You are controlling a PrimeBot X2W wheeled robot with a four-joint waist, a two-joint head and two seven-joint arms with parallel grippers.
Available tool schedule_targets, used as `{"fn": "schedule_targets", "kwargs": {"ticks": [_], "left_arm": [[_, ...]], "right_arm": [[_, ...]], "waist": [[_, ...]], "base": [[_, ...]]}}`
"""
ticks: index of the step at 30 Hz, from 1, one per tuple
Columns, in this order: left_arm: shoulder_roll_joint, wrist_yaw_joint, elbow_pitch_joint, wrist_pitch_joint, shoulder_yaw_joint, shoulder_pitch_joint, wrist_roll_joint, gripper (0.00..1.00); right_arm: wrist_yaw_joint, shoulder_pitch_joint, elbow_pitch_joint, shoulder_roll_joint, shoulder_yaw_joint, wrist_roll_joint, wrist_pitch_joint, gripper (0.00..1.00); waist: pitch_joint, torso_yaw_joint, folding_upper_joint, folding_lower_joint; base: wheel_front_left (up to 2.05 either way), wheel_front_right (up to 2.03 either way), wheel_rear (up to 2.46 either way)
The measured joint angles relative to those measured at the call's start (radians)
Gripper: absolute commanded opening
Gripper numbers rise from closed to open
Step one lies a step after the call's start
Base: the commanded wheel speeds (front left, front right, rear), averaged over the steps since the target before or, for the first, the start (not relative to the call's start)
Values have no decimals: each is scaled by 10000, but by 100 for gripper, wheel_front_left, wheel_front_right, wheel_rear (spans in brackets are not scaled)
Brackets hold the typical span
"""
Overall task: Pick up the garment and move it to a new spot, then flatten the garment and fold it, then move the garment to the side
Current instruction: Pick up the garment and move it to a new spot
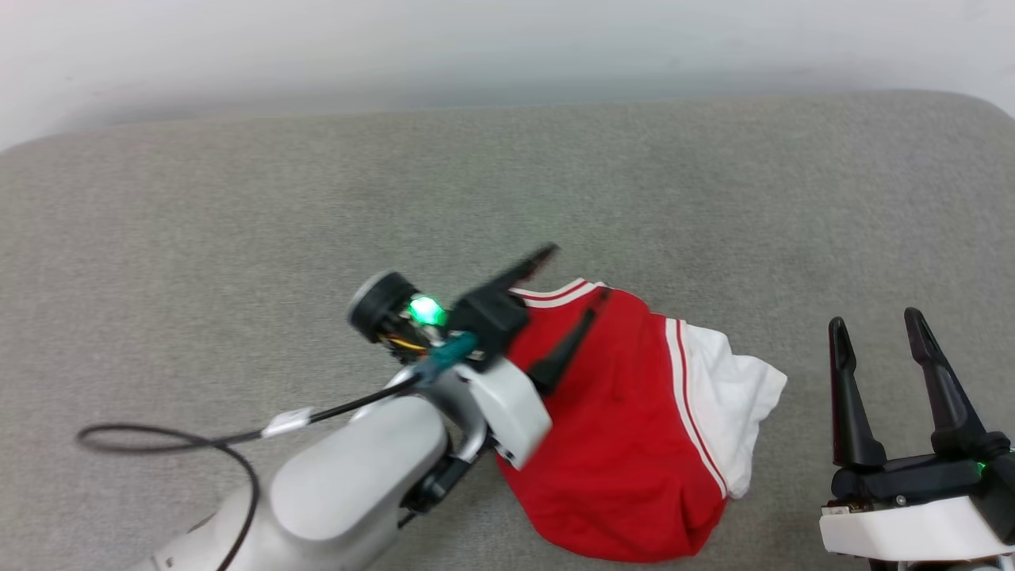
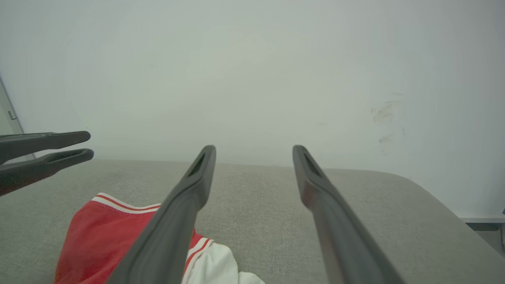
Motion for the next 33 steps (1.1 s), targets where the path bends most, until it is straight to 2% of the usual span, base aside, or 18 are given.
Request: {"fn": "schedule_targets", "kwargs": {"ticks": [4, 10, 13, 16, 17, 19, 20, 23, 33], "left_arm": [[196, 991, 132, -945, 706, 372, 165, 100], [612, 2357, -190, -1296, 2067, 1257, 508, 100], [709, 2840, -844, -1315, 3062, 1930, 984, 100], [744, 3116, -1319, -1327, 4077, 2824, 1409, 100], [721, 3216, -1574, -1327, 4704, 3398, 1697, 100], [633, 3252, -1779, -1327, 5319, 3905, 1944, 100], [633, 3252, -1779, -1327, 5319, 3905, 1944, 100], [311, 3141, -1987, -1327, 6393, 4863, 2458, 100], [-667, 1685, -2119, -1327, 8021, 6645, 3494, 100]], "right_arm": [[0, 67, 25, 0, -10, -2, 0, 100], [0, 116, 58, 0, -59, -42, -2, 100], [0, 122, 69, 0, -115, -44, -2, 100], [0, 181, 94, 0, -161, -46, 0, 100], [0, 221, 128, 0, -209, -44, 0, 100], [0, 231, 161, 0, -240, -36, -2, 100], [0, 231, 161, 0, -240, -36, -2, 100], [0, 317, 297, 0, -303, 81, -2, 100], [0, 694, 625, 0, -401, 397, -2, 100]], "waist": [[-172, 251, 0, 0], [-297, 532, 0, 0], [-308, 616, 0, 0], [-335, 676, 0, 0], [-367, 710, 0, 0], [-397, 736, 0, 0], [-397, 736, 0, 0], [-495, 756, 0, 0], [-911, 665, 0, 0]], "base": [[0, 0, 0], [0, 0, 0], [0, 0, 0], [0, 0, 0], [0, 0, 0], [0, 0, 0], [0, 0, 0], [0, 0, 0], [0, 0, 0]]}}
